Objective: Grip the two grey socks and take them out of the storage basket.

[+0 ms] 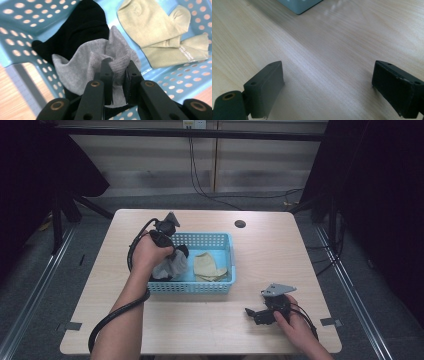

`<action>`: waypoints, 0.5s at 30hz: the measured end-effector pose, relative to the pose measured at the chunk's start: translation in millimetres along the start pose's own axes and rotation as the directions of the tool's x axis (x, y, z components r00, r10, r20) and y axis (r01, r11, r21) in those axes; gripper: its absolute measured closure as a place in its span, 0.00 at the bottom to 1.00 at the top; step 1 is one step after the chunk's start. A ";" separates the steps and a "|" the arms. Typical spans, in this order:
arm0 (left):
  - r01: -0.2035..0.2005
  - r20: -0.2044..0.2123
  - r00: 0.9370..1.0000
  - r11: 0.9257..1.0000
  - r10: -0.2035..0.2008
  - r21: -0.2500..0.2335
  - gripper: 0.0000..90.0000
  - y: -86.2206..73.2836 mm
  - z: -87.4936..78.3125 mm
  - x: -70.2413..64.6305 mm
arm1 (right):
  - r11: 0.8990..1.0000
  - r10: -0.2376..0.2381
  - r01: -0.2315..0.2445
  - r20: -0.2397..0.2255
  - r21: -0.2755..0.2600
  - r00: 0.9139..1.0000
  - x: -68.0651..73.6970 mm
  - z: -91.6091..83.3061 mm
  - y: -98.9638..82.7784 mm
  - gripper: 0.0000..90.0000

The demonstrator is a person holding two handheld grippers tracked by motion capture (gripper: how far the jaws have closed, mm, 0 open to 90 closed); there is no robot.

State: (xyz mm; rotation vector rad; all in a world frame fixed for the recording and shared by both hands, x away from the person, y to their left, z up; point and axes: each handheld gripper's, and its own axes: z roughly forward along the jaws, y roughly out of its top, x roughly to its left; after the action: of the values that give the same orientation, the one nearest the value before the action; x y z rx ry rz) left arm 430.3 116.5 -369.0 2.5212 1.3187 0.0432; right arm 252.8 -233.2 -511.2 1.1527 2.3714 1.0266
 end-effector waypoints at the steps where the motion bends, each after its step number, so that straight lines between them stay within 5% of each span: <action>1: 0.000 0.000 1.000 1.000 0.000 0.000 0.89 0.0 0.0 0.0 | 1.000 0.000 0.000 0.000 0.000 1.000 0.0 0.0 0.0 0.11; 15: 0.026 0.013 1.000 0.999 -0.026 -0.034 0.89 -5.6 -44.7 12.3 | 1.000 0.001 -0.001 0.000 0.004 1.000 0.1 -0.3 0.1 0.11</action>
State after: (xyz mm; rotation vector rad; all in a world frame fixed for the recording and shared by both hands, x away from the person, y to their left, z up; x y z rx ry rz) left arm 425.7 140.4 -329.1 2.4713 1.3345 0.0447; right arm 252.6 -233.3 -510.9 1.1549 2.3741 1.0230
